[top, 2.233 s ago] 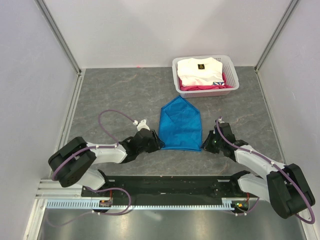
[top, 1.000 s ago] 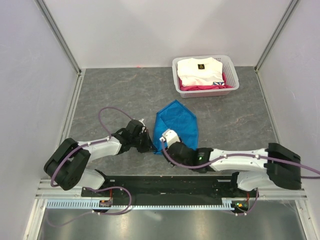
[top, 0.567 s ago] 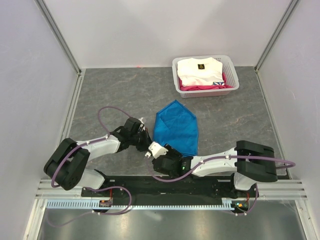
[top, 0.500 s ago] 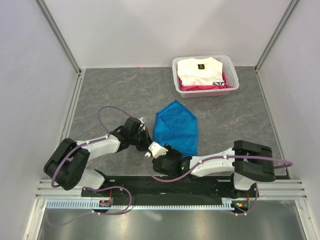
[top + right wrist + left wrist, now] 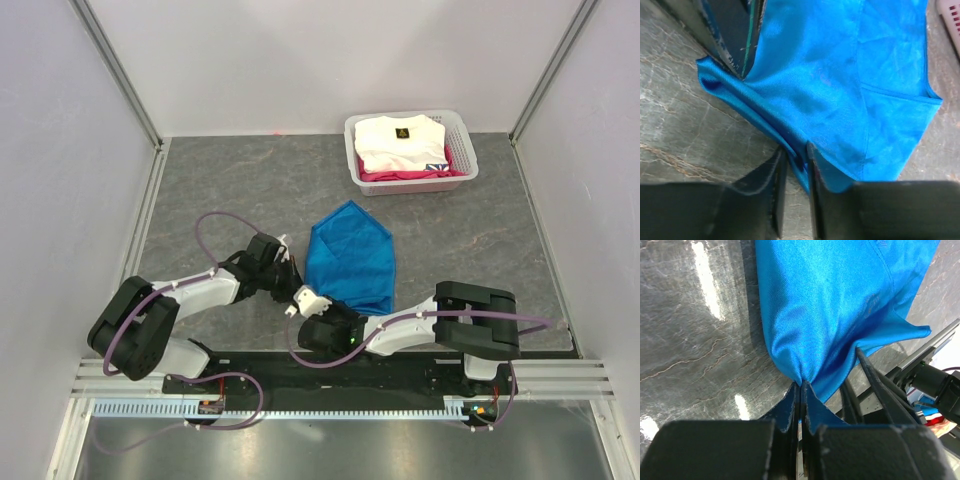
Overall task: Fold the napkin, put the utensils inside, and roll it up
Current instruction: Roll the napkin with the utensil
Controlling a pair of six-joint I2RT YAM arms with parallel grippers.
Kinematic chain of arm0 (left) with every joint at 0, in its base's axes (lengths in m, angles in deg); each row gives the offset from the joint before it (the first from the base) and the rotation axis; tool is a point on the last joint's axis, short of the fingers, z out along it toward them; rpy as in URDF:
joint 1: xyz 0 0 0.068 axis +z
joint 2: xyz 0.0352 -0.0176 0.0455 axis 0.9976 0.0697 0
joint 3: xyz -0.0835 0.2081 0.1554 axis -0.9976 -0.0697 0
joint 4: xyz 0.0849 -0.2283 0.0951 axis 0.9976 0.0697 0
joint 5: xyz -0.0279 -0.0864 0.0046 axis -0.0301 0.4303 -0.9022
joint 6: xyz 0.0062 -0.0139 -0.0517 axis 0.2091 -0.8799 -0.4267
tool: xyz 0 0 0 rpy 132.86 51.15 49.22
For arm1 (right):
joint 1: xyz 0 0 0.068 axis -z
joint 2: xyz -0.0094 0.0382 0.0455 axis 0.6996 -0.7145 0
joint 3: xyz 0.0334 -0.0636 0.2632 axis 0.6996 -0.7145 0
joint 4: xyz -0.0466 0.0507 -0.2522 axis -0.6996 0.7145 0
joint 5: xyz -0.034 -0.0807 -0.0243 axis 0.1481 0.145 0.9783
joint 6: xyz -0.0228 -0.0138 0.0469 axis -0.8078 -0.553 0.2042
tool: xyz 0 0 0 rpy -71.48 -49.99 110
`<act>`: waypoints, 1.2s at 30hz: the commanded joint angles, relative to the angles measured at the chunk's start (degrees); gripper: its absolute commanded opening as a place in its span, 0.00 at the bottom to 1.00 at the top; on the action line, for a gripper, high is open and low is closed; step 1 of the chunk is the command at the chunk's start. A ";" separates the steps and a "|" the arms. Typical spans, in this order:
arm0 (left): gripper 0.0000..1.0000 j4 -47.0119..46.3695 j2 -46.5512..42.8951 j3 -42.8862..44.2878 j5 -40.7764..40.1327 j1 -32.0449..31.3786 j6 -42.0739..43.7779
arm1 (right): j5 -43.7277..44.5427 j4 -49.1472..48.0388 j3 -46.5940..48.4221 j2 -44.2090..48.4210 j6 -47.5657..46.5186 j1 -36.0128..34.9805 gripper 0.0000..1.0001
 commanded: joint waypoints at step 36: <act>0.78 -15.21 -23.91 -14.63 -19.97 -3.21 10.79 | -65.35 23.29 18.41 -2.17 -1.58 26.50 0.00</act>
